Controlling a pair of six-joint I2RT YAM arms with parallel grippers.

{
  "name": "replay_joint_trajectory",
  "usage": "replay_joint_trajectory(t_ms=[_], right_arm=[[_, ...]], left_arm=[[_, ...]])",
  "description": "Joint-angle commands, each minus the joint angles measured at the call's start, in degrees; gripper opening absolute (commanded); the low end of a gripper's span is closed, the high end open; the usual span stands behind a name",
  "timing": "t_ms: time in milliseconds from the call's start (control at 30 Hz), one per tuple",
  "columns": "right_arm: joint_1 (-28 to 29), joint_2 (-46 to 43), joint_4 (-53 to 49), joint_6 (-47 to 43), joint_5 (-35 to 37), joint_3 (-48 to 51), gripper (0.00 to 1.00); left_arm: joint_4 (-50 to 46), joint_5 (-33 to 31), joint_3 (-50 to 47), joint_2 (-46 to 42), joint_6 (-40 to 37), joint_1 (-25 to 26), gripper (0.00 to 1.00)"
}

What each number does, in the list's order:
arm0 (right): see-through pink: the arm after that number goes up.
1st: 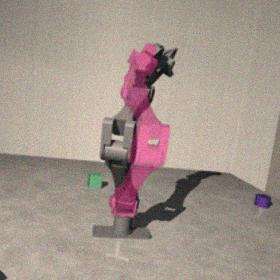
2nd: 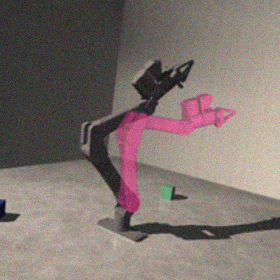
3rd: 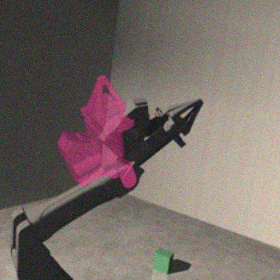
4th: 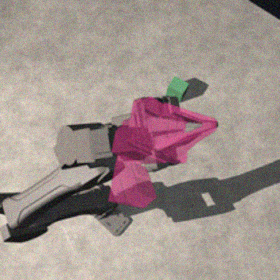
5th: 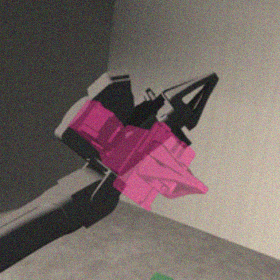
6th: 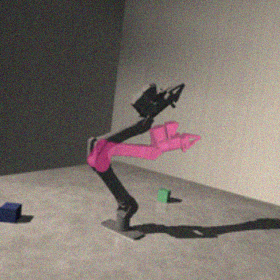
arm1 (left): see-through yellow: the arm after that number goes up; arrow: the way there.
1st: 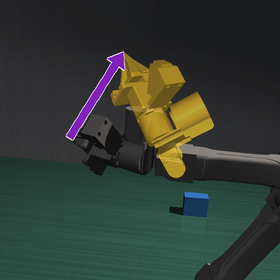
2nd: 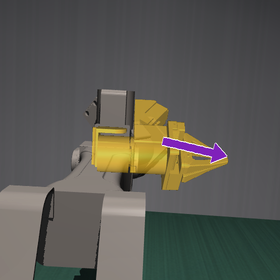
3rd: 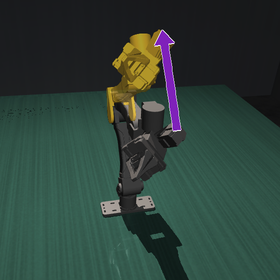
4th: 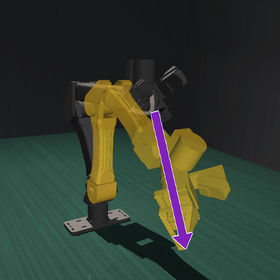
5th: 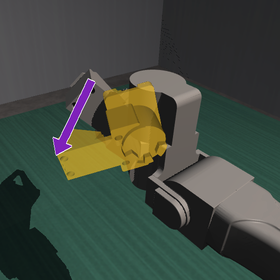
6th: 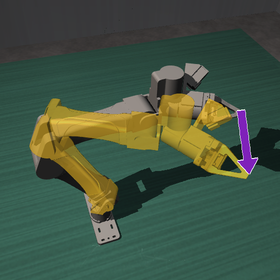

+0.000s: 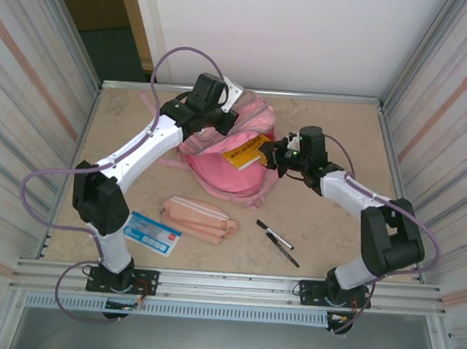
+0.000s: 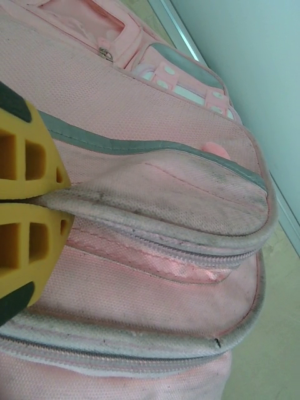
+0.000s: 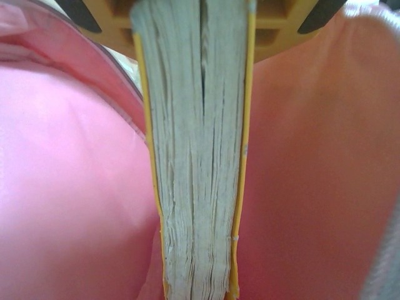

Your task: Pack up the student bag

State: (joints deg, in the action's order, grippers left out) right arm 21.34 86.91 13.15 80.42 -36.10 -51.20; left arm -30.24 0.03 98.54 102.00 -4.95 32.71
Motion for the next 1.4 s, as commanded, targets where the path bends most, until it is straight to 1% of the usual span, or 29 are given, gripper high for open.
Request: replay_joint_trajectory(t_ms=[0,100,133,233,300,433,500,633,733,900,1033,1100,1200,1367], right_arm=[[-0.4,-1.1,-1.5,-3.6,-0.4,-2.7,0.00],[-0.3,0.8,0.3,-2.2,-1.3,-4.5,0.00],[-0.2,1.3,0.5,-2.4,-0.4,-4.9,0.00],[0.2,3.1,-0.1,-6.1,7.3,-6.7,0.00],[1.2,5.7,1.5,-7.7,12.0,-7.7,0.00],[2.8,12.2,9.9,-4.8,16.1,-9.0,0.00],[3.7,15.1,11.1,-3.8,19.0,-9.7,0.00],[4.5,21.3,15.2,-0.1,22.3,-10.3,0.00],[5.4,25.1,15.3,1.9,25.9,-10.4,0.00],[5.9,32.4,17.4,8.0,26.8,-12.1,0.00],[6.9,36.6,21.5,15.8,28.9,-12.5,0.00],[7.1,38.4,21.9,17.4,28.1,-14.5,0.00],[6.7,39.3,20.6,16.4,26.8,-17.3,0.04],[4.7,37.4,17.6,12.7,26.6,-16.2,0.16]], left_arm=[[6.6,1.4,0.2,-5.5,-0.5,0.2,0.00],[6.3,2.2,0.2,-5.4,-0.7,0.2,0.00],[6.3,3.1,0.2,-5.4,-0.8,0.2,0.00],[6.4,4.9,0.1,-5.4,-0.8,0.6,0.00],[6.6,5.1,-0.1,-5.6,-1.2,1.1,0.00],[7.2,4.8,-0.8,-6.0,-1.7,1.4,0.00],[7.2,4.9,-1.1,-6.0,-1.8,1.4,0.00],[7.5,5.4,-1.4,-5.9,-2.4,1.4,0.00],[7.8,5.2,-1.4,-5.5,-2.8,1.4,0.00],[8.2,5.1,-2.3,-5.4,-2.7,1.4,0.00],[10.5,4.5,-4.5,-5.2,-0.9,1.2,0.00],[11.1,4.9,-5.3,-4.9,-0.4,1.3,0.00],[11.5,4.8,-6.0,-4.3,-0.8,1.1,0.00],[10.8,3.7,-6.1,-3.4,-1.0,-0.3,0.00]])
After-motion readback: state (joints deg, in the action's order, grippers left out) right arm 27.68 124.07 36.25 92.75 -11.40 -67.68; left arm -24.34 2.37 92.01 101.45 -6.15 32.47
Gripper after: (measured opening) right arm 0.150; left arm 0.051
